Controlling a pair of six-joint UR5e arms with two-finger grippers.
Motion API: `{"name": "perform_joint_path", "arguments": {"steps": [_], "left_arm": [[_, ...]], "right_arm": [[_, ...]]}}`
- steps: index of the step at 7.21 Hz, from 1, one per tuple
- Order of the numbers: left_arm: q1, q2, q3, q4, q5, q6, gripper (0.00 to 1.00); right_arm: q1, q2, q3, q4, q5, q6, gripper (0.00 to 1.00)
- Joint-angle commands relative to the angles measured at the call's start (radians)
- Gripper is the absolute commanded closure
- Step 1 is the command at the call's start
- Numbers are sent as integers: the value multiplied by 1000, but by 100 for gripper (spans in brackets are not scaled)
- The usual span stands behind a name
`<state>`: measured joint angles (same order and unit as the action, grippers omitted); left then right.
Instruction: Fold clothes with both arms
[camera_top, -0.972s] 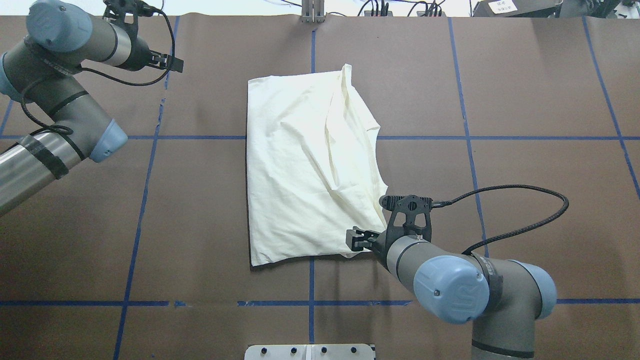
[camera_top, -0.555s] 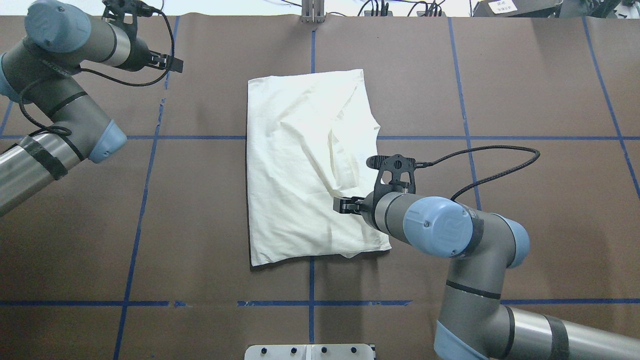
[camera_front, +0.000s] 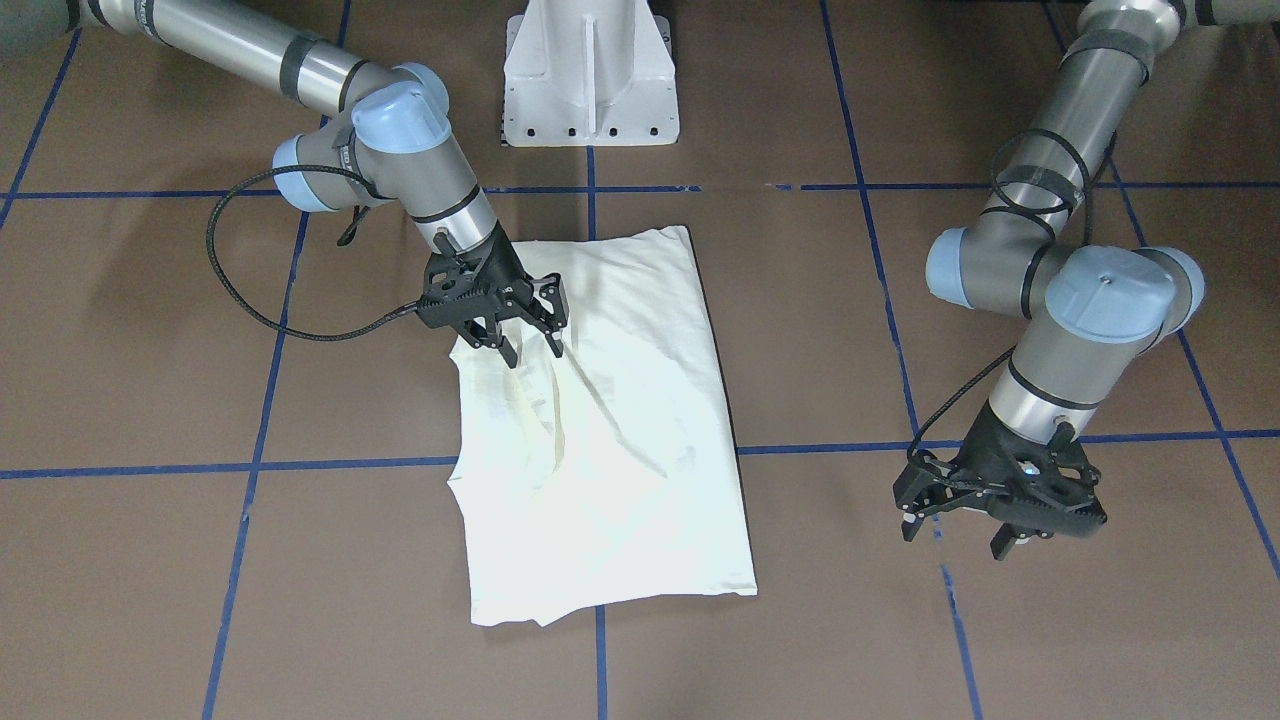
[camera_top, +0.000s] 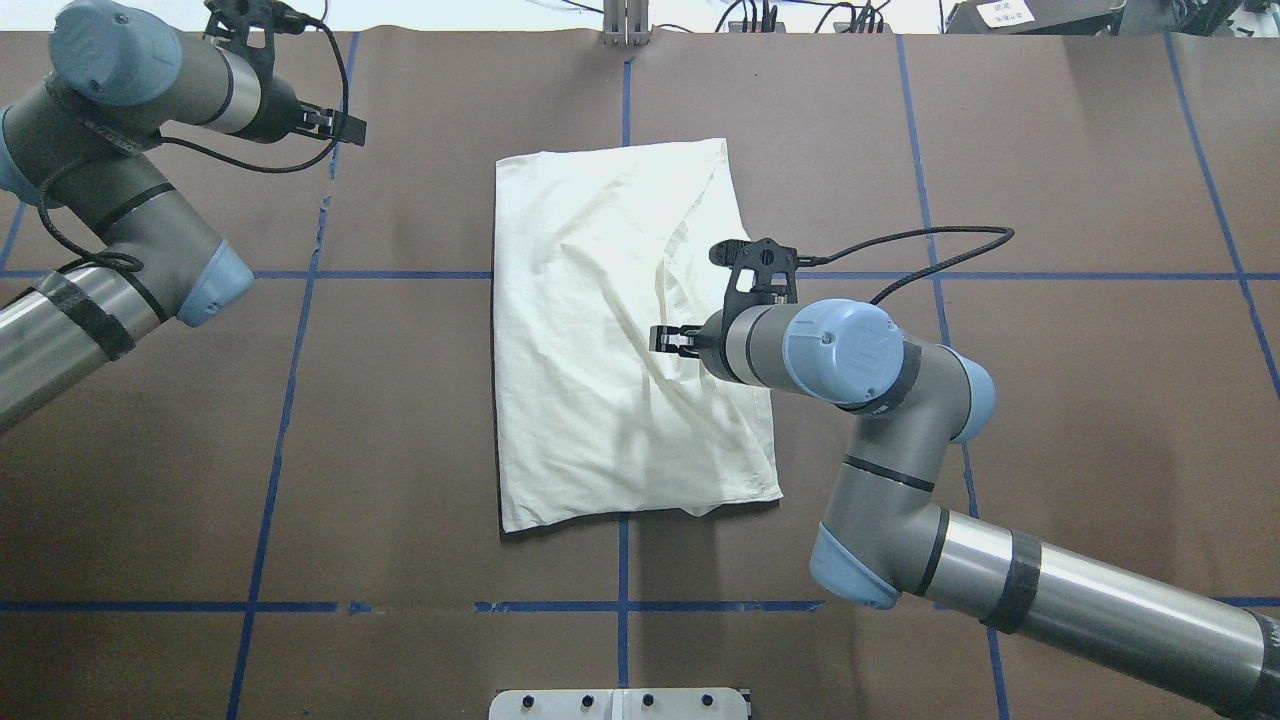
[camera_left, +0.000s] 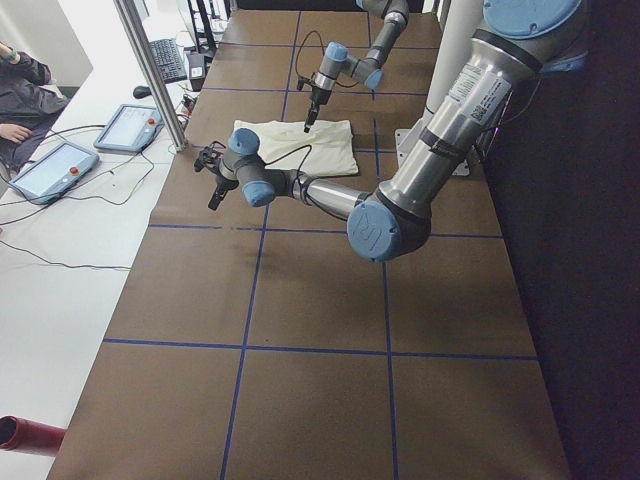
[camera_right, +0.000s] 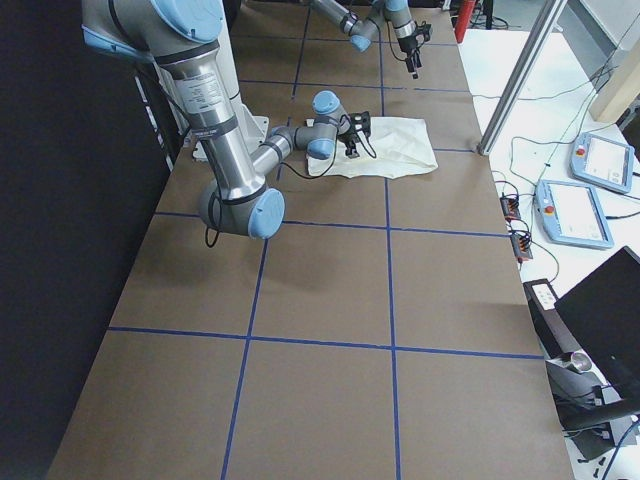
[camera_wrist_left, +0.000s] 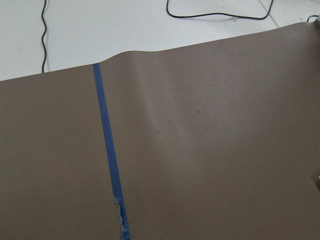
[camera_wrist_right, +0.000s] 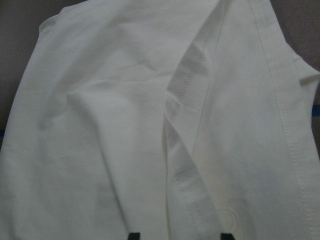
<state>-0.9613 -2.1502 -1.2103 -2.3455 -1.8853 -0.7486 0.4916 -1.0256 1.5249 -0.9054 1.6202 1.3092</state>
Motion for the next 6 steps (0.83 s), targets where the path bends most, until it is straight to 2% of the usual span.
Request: {"name": "perform_joint_path", "arguments": {"steps": [1, 2, 3, 5, 6], "left_arm": [[4, 1, 0, 0, 0, -2, 0], [6, 1, 0, 0, 0, -3, 0], [6, 1, -2, 0, 0, -3, 0], [6, 1, -8, 0, 0, -3, 0], [6, 1, -8, 0, 0, -3, 0]], "right_arm": [[34, 19, -51, 6, 24, -48, 41], [36, 19, -57, 6, 27, -51, 41], [36, 27, -60, 9, 27, -48, 51], [36, 33, -63, 10, 27, -36, 75], [36, 33, -65, 11, 27, -34, 99]]}}
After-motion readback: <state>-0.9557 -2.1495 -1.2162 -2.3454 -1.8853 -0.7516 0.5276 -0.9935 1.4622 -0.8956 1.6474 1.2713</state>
